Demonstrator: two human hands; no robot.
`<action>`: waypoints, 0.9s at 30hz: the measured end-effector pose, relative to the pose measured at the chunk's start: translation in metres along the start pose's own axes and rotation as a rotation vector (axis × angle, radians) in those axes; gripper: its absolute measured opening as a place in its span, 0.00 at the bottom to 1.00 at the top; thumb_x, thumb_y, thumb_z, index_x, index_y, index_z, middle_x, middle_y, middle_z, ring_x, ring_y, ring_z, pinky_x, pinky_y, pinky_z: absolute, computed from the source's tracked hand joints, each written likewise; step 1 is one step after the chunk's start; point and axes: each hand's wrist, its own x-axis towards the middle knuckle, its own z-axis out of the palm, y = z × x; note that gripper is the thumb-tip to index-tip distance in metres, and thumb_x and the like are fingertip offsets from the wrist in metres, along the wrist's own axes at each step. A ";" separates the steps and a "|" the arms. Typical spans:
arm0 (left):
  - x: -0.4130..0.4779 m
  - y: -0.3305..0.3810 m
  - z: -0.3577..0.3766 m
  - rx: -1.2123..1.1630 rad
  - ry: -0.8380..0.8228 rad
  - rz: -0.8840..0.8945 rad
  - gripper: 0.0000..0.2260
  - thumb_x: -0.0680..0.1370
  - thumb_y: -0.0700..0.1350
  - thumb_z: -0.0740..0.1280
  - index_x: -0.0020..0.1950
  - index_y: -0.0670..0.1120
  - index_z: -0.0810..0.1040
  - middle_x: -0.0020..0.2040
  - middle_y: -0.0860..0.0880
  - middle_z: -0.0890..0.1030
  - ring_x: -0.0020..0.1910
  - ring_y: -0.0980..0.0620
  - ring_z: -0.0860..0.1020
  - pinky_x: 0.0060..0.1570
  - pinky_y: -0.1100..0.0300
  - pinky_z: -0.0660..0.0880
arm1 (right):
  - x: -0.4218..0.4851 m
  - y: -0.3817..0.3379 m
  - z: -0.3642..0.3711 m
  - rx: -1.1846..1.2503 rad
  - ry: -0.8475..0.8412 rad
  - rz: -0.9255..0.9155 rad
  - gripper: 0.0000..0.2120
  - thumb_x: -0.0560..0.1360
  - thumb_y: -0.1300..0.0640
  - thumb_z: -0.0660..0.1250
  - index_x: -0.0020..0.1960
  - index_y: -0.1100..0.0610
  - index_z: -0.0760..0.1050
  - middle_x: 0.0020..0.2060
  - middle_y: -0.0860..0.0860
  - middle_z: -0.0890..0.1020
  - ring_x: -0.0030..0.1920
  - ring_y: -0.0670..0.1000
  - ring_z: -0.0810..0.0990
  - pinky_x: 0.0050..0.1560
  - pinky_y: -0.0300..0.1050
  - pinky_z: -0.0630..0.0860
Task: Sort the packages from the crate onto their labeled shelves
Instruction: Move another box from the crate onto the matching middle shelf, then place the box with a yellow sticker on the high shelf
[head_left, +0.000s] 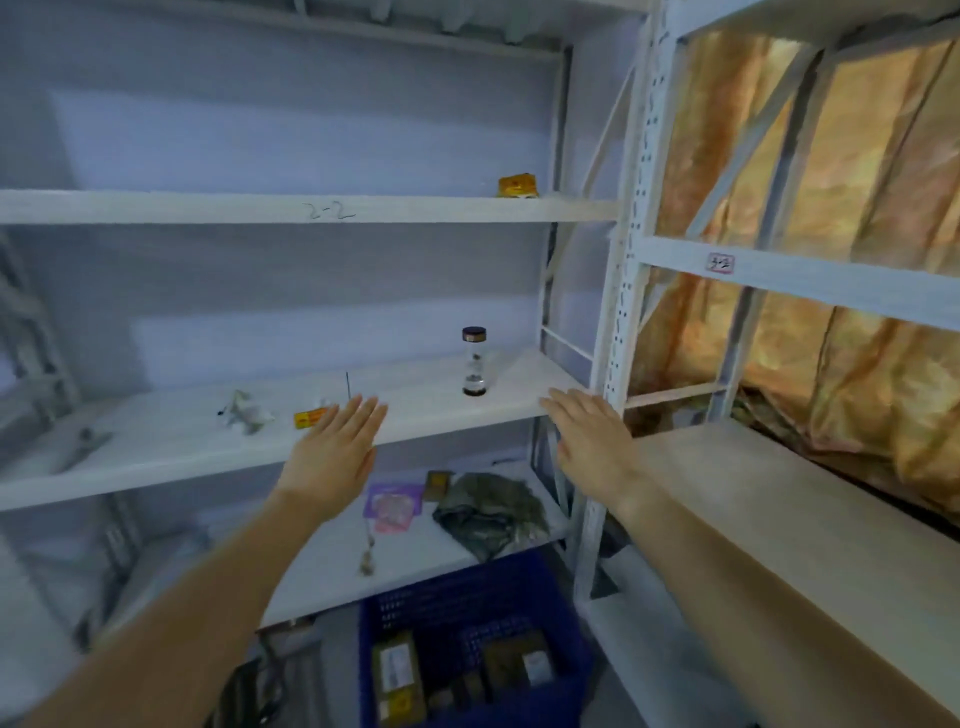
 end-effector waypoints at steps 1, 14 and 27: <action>-0.005 -0.017 0.010 0.010 -0.025 -0.013 0.20 0.77 0.45 0.60 0.68 0.38 0.71 0.66 0.41 0.74 0.64 0.42 0.73 0.66 0.49 0.68 | 0.010 -0.014 0.013 0.013 -0.016 -0.017 0.27 0.76 0.62 0.61 0.74 0.56 0.62 0.73 0.52 0.64 0.73 0.55 0.61 0.74 0.51 0.53; 0.054 -0.061 0.123 -0.115 -0.151 0.004 0.24 0.83 0.48 0.49 0.77 0.44 0.46 0.77 0.46 0.49 0.76 0.49 0.47 0.74 0.55 0.44 | 0.092 -0.100 0.150 0.114 -0.228 -0.026 0.28 0.75 0.61 0.60 0.74 0.57 0.60 0.74 0.53 0.63 0.73 0.55 0.60 0.74 0.52 0.55; 0.097 -0.019 0.288 -0.262 -0.255 -0.104 0.23 0.82 0.47 0.52 0.76 0.43 0.54 0.76 0.44 0.58 0.75 0.46 0.54 0.74 0.52 0.49 | 0.134 -0.072 0.310 0.209 -0.400 -0.029 0.27 0.76 0.59 0.61 0.74 0.56 0.61 0.73 0.53 0.63 0.72 0.54 0.61 0.72 0.49 0.54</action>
